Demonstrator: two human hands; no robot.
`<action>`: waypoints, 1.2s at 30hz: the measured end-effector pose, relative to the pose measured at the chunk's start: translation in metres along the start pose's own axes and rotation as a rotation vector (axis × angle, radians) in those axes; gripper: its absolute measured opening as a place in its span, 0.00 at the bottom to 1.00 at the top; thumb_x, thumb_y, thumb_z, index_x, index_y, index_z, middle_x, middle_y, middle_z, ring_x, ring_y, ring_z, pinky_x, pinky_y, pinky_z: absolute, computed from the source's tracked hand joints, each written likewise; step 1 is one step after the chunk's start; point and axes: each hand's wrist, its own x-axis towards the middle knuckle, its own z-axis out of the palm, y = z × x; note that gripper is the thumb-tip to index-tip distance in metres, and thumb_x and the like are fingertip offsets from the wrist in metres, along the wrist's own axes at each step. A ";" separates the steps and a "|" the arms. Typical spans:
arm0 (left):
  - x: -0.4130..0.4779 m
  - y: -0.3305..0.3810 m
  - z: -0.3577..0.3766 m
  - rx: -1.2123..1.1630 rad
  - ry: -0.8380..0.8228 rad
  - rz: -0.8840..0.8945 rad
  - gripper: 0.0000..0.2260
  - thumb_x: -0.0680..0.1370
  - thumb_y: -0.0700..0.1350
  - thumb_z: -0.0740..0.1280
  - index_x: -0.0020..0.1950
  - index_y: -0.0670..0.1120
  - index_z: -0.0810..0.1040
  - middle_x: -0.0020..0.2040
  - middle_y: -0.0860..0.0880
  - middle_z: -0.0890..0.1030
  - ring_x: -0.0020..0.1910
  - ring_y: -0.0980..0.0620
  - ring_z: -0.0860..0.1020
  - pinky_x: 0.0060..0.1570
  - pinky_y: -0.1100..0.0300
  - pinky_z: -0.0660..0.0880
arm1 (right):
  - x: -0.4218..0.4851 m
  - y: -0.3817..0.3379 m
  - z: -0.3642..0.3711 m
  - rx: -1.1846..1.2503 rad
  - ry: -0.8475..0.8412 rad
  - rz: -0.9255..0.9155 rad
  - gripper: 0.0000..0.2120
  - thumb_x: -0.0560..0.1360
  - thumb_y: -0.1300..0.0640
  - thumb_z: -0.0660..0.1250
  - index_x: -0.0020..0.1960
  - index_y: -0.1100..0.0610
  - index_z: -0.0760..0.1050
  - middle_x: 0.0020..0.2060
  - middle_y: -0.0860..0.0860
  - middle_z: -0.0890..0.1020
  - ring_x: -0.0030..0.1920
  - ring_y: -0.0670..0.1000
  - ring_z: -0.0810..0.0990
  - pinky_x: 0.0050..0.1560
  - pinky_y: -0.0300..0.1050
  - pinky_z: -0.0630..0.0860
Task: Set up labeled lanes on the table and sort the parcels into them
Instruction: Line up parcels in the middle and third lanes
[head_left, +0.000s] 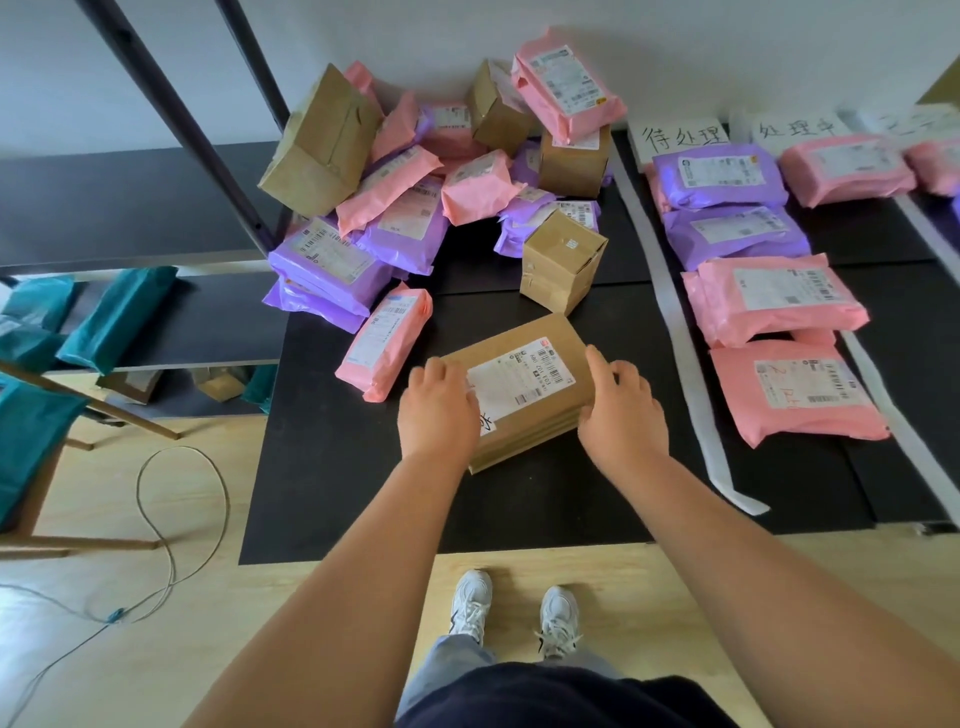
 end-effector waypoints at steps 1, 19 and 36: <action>0.008 -0.001 -0.001 0.015 -0.021 0.015 0.17 0.83 0.45 0.60 0.72 0.47 0.69 0.72 0.47 0.69 0.70 0.46 0.66 0.67 0.51 0.68 | -0.006 0.000 0.004 0.075 0.047 0.057 0.33 0.78 0.54 0.67 0.77 0.52 0.54 0.70 0.56 0.68 0.68 0.55 0.71 0.65 0.52 0.73; -0.029 0.004 0.017 -0.312 -0.138 -0.237 0.18 0.81 0.50 0.63 0.69 0.49 0.66 0.61 0.49 0.75 0.52 0.49 0.77 0.42 0.57 0.73 | 0.002 -0.011 0.017 0.308 -0.194 0.148 0.33 0.80 0.45 0.64 0.79 0.49 0.52 0.64 0.50 0.77 0.58 0.52 0.81 0.59 0.57 0.78; -0.009 0.010 -0.007 -0.856 -0.314 -0.426 0.24 0.77 0.54 0.70 0.70 0.49 0.71 0.62 0.52 0.78 0.55 0.53 0.77 0.48 0.58 0.75 | -0.005 0.001 -0.015 0.789 -0.235 0.222 0.19 0.81 0.47 0.63 0.70 0.51 0.72 0.48 0.43 0.82 0.45 0.40 0.80 0.39 0.37 0.75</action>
